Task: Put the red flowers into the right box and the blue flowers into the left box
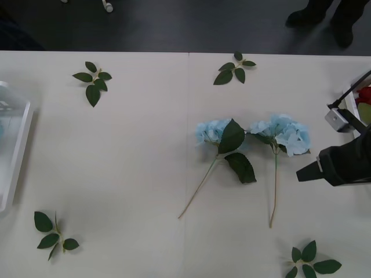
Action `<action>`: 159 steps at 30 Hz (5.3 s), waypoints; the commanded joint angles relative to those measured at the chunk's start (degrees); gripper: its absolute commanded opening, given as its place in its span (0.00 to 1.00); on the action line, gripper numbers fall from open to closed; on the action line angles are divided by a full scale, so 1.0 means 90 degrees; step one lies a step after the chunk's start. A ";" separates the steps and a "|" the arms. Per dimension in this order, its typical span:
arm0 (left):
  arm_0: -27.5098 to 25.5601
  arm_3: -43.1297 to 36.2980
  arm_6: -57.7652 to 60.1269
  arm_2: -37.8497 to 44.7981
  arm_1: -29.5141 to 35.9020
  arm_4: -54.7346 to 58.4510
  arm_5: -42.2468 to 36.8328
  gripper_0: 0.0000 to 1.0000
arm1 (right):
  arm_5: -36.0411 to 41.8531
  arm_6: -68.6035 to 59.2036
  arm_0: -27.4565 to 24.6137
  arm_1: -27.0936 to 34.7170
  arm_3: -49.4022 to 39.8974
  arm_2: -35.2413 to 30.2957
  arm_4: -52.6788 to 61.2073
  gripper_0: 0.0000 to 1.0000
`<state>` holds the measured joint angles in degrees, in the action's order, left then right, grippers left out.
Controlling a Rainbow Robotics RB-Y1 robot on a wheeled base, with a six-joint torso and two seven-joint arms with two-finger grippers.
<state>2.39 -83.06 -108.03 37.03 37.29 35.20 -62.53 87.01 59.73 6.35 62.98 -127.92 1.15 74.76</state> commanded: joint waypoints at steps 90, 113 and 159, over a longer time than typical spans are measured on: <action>0.1707 -0.2685 -0.4901 0.0114 -0.1839 0.6138 -0.5275 1.00 | -0.2099 -0.0758 0.1140 -0.1832 0.2719 0.2792 -0.3824 0.00; 0.1697 -0.2676 -0.4676 0.0104 -0.1947 0.6226 -0.5275 1.00 | -0.0380 0.0179 0.1140 -0.0533 0.0346 -0.0411 -0.0660 0.00; 0.1228 -0.2676 -0.4628 -0.0159 -0.1947 0.7036 -0.4615 1.00 | -0.4463 1.0160 0.1159 -0.0631 0.1694 0.0624 0.6410 0.00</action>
<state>13.40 -106.81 -151.15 35.40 19.54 97.59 -104.59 49.32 148.67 15.59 57.42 -109.41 4.06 131.90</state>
